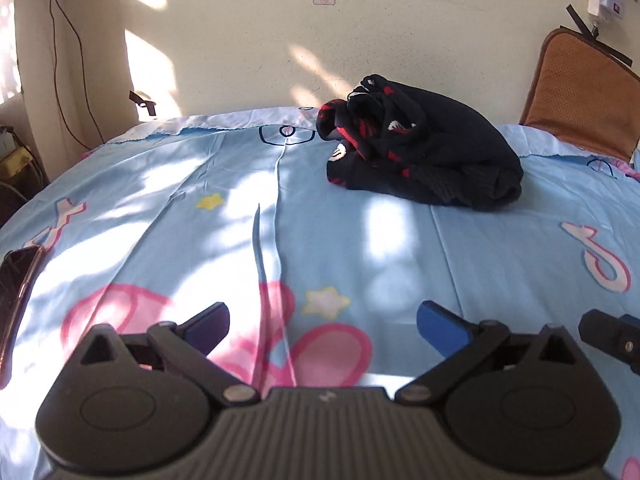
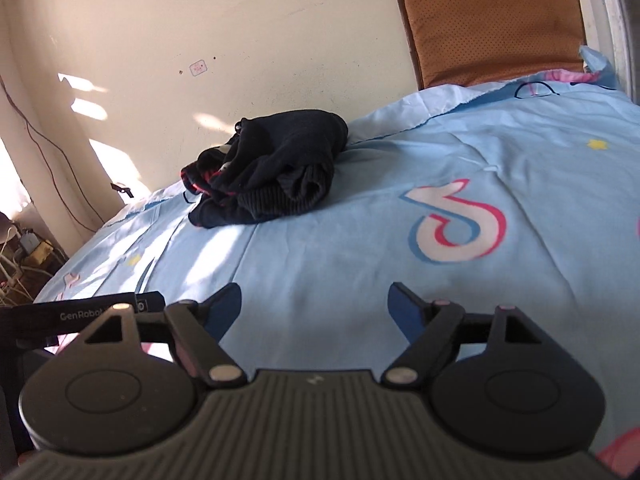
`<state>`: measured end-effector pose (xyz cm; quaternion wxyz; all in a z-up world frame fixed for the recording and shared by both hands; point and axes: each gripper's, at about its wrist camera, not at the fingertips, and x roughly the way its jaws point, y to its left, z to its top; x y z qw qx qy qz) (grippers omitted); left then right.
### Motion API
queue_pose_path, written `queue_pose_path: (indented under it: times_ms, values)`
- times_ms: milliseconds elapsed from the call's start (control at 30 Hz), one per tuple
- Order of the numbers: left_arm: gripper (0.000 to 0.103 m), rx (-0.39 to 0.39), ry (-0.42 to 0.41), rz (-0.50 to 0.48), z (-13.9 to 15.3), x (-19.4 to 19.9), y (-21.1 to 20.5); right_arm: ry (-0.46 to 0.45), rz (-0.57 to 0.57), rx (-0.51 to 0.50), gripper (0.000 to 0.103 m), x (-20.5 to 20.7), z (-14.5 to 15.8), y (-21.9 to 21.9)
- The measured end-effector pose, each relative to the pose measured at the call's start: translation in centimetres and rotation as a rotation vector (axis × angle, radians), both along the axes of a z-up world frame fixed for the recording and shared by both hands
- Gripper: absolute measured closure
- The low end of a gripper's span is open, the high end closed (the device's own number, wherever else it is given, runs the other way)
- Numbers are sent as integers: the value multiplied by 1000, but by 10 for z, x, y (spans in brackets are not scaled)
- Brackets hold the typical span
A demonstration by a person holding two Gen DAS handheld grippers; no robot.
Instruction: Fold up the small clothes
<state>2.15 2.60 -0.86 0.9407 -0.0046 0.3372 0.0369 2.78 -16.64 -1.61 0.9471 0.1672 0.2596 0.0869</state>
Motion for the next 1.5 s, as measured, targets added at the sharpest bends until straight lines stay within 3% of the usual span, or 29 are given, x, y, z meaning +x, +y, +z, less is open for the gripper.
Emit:
queue_pose_path:
  times_ms: [500,933,1133,1500]
  values:
    - [0,31,-52,-10,8,-55,-22,-21,24,-25,15,-55,2,12]
    - [0,96,-111,-13,10,-61,-27,24,-34,14,12,-52,-5,6]
    - [0,133,-112,37,5,-57,-24,37,-50,26,12,-45,-9,3]
    - [0,127,-120,40,7,-47,-20,28,-43,21,12,-33,-7,9]
